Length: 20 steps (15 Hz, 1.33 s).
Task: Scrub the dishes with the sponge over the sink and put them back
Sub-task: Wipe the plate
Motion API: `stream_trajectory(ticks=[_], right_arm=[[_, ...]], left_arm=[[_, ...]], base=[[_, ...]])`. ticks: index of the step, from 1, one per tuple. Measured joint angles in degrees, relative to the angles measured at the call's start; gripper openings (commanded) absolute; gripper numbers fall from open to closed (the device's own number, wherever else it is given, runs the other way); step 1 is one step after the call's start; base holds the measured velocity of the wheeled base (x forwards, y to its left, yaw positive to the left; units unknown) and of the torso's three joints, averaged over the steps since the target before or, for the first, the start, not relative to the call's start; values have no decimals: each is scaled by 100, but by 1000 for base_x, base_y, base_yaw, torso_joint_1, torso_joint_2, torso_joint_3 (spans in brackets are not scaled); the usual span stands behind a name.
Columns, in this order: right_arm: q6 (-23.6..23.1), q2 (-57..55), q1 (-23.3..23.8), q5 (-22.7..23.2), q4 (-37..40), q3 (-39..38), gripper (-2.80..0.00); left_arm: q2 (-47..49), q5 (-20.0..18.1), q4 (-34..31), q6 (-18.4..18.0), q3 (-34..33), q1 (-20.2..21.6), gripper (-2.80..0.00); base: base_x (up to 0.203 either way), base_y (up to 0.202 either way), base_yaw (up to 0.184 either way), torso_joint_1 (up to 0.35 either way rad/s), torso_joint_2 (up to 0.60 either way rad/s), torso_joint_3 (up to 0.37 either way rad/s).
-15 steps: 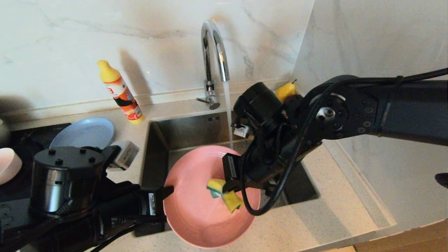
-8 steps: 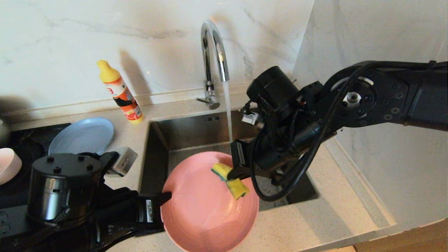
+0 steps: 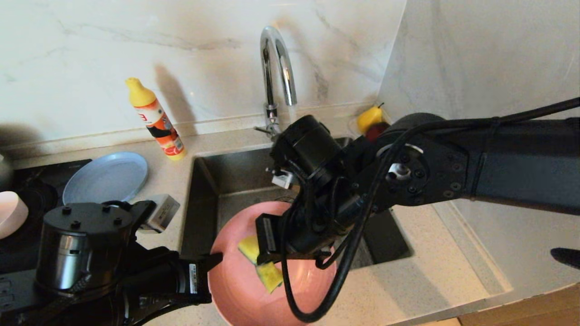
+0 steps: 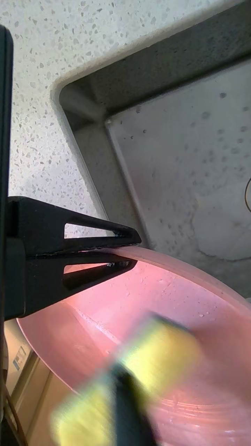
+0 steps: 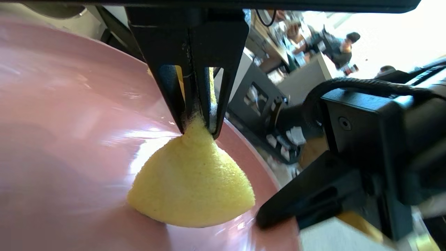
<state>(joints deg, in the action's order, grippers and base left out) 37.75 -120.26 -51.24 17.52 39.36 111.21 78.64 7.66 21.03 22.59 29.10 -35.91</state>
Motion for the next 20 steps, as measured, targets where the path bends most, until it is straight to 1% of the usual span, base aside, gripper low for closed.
stream_trajectory(ticks=[5, 10, 15, 20], right_arm=[[28, -135, -361, -5, 189, -9, -280], [49, -158, -399, -50, 772, -30, -280], [30, -49, -160, -59, 1344, -68, -280], [20, 189, 234, -56, 1410, -72, -280]], left_arm=[[-9, 9, 44, 50, 22, 0, -280], [-22, 17, 49, 81, 103, 6, -280], [-41, 74, 52, 91, 209, 14, -280], [-87, 72, 47, 91, 232, 17, -280]], base=[[0, 0, 0, 0, 0, 0], [0, 0, 0, 0, 0, 0], [0, 0, 0, 0, 0, 0], [0, 0, 0, 0, 0, 0]])
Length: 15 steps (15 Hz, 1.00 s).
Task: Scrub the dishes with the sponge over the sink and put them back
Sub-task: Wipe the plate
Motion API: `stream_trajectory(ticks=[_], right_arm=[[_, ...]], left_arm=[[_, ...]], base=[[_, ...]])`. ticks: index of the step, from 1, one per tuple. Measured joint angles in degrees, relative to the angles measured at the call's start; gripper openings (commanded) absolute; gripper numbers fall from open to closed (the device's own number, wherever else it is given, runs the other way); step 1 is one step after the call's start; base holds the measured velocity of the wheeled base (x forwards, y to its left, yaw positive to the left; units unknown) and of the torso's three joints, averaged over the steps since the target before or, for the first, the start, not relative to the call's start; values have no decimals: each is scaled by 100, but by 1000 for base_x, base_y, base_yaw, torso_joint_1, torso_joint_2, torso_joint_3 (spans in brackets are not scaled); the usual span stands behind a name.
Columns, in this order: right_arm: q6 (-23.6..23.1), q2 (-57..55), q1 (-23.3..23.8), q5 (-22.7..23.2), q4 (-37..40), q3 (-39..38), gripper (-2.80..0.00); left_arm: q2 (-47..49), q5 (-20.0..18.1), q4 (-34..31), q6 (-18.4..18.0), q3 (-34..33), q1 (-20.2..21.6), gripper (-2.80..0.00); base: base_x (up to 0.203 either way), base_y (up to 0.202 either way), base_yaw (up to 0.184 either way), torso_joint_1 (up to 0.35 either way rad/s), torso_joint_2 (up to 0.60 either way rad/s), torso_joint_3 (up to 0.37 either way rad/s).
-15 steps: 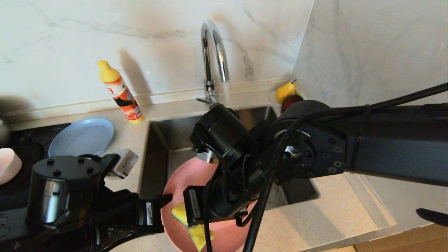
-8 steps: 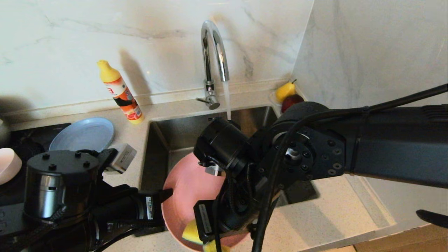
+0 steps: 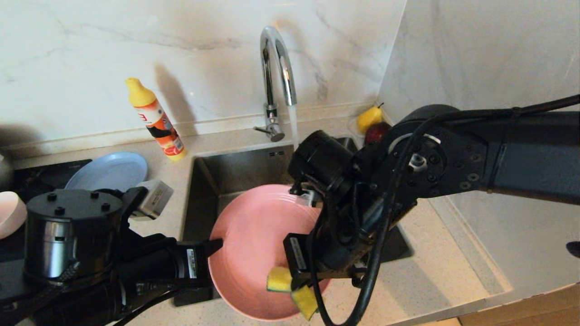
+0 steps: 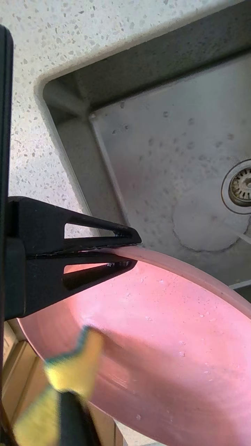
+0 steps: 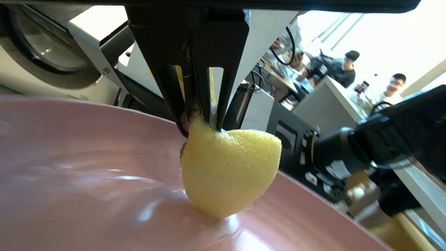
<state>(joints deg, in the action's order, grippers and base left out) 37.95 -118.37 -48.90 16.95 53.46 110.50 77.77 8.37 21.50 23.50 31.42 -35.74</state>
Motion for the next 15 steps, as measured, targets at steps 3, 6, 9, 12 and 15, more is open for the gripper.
stream_trajectory(ticks=[3, 6, 9, 12, 15], right_arm=[[-16, 104, 267, -3, -67, 0, -280], [-38, 150, 435, -1, -373, 21, -280], [-28, 235, 466, 5, -813, 23, -280], [-52, 269, 396, 4, -928, 34, -280], [-83, 208, 120, 8, -1076, 39, -280]], left_arm=[[-61, -4, -24, -7, -46, -4, -280], [-98, -11, -20, -8, -164, -4, -280], [-107, -11, -27, -10, -235, -2, -280], [-129, -62, -25, -23, -292, -11, -280], [-107, -78, -20, -35, -312, -13, -280]], base=[[0, 0, 0, 0, 0, 0], [0, 0, 0, 0, 0, 0], [0, 0, 0, 0, 0, 0], [0, 0, 0, 0, 0, 0], [0, 0, 0, 0, 0, 0]])
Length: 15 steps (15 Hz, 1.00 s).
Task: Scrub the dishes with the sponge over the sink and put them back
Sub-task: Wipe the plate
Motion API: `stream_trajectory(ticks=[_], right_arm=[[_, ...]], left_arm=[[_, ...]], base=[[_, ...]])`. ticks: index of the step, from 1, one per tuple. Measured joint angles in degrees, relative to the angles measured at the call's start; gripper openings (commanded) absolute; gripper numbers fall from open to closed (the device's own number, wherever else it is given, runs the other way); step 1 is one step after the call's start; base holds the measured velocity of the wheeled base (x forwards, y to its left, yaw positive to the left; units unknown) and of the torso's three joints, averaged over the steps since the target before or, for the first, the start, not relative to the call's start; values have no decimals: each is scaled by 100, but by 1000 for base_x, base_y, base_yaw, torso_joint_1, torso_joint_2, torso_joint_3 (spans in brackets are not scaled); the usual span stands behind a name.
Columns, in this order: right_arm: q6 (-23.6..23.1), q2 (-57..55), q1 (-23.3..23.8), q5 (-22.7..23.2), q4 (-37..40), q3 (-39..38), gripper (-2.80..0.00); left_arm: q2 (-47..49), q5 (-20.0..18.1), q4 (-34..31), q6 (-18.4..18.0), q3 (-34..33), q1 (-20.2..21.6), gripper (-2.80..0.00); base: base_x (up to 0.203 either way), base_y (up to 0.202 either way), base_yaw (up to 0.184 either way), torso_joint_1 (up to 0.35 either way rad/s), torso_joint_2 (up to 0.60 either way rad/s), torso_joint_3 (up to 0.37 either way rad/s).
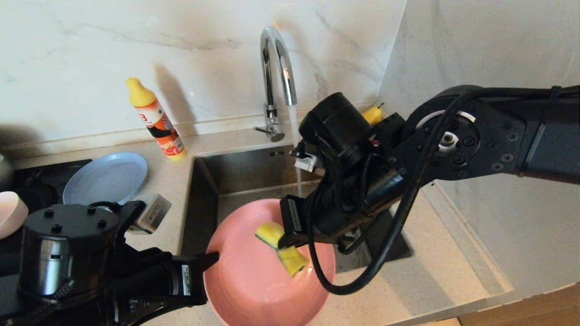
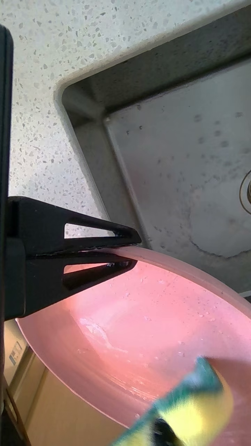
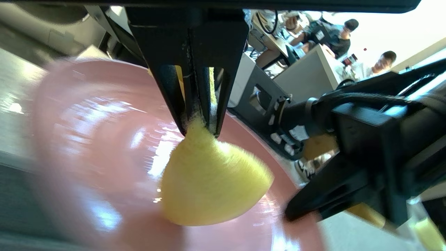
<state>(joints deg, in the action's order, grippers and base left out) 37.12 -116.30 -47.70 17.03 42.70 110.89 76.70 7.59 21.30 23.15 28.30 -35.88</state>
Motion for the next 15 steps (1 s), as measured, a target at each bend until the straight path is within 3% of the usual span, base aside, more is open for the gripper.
stream_trajectory(ticks=[7, 15], right_arm=[[0, -413, -602, -6, -17, -9, -280], [26, -130, -604, -9, 1041, -111, -280]], left_arm=[[67, 20, 6, 7, 120, 2, -280], [277, 28, -20, 49, 492, 39, -280]], base=[[0, 0, 0, 0, 0, 0], [0, 0, 0, 0, 0, 0]])
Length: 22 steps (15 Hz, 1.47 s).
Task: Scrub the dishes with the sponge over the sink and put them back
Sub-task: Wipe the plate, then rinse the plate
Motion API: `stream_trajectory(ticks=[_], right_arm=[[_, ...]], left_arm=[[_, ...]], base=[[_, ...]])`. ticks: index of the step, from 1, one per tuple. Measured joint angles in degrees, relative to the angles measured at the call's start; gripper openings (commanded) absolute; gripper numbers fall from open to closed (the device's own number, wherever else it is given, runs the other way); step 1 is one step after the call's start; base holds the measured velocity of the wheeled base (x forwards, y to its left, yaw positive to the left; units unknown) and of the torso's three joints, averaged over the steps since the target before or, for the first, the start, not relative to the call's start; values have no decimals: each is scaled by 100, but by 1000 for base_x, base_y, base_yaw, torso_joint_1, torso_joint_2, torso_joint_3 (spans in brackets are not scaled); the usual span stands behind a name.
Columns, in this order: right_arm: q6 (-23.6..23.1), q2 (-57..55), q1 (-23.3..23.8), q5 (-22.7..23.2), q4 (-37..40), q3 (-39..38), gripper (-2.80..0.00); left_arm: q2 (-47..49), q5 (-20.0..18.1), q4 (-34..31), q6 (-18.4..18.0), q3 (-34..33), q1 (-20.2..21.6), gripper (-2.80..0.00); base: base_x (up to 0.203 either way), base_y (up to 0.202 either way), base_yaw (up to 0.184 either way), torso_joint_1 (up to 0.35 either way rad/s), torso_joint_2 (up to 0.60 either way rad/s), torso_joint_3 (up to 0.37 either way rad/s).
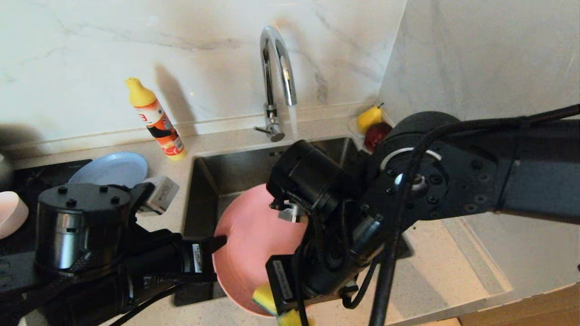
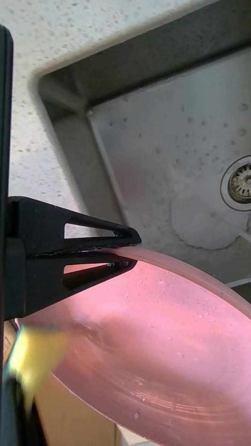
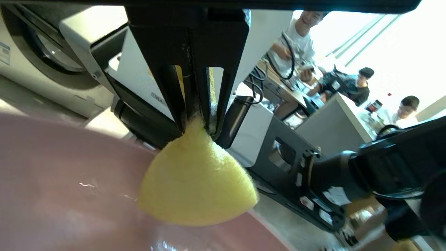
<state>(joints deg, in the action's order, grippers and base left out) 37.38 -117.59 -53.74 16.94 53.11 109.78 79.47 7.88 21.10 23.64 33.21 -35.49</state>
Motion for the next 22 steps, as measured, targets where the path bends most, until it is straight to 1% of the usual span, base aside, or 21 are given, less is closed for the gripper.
stream_trajectory(ticks=[3, 6, 8, 10, 12, 14, 18, 22], right_arm=[[-34, 510, 316, 10, -8, 17, -280], [-159, 1150, 684, 71, -30, 63, -280], [-270, 1621, 997, 267, 16, 34, -280], [-318, 2002, 1285, 433, 29, -195, -280], [-323, 2279, 1548, 545, -13, -453, -280], [-391, 2454, 1755, 695, -37, -718, -280], [-483, 2663, 1975, 782, -56, -1129, -280], [-535, 2776, 2078, 802, -59, -1303, -280]], left_arm=[[293, 9, 22, 52, 174, 27, -280], [666, 27, 25, 268, 501, 104, -280], [1095, 32, 17, 505, 845, 274, -280], [1571, 24, 15, 623, 1309, 510, -280], [2001, 30, -22, 664, 1785, 727, -280], [2384, 46, -40, 668, 2177, 844, -280], [3102, 66, -27, 643, 2743, 889, -280], [3616, 80, -116, 602, 3343, 889, -280]], base=[[0, 0, 0, 0, 0, 0], [0, 0, 0, 0, 0, 0], [0, 0, 0, 0, 0, 0], [0, 0, 0, 0, 0, 0], [0, 0, 0, 0, 0, 0], [0, 0, 0, 0, 0, 0], [0, 0, 0, 0, 0, 0], [0, 0, 0, 0, 0, 0]])
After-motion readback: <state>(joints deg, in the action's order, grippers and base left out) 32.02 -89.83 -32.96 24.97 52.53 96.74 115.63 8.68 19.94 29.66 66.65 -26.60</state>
